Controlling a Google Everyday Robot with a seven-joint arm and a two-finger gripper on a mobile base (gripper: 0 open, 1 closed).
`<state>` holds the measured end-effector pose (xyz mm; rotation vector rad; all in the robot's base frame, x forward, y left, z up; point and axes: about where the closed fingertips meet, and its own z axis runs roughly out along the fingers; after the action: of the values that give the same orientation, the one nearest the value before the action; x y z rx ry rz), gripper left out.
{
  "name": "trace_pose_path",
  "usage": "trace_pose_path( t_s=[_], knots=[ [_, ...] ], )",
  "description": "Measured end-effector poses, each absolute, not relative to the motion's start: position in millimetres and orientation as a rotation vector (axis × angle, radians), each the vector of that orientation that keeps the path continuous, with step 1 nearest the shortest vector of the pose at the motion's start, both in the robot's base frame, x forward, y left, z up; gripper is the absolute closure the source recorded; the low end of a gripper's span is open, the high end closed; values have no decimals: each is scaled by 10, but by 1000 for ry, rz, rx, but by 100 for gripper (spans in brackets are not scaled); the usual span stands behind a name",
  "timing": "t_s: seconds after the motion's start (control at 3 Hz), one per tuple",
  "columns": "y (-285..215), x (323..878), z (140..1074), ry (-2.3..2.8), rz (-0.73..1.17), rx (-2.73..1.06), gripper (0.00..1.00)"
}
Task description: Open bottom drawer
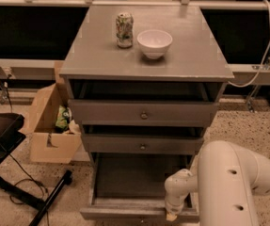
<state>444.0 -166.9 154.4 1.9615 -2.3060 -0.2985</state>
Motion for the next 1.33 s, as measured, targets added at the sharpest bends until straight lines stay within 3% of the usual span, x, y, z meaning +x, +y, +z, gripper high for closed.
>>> trace_pose_path(
  t_s=[1.33],
  knots=[
    [-1603,4041,1634,-2328,-314,1910,100]
  ],
)
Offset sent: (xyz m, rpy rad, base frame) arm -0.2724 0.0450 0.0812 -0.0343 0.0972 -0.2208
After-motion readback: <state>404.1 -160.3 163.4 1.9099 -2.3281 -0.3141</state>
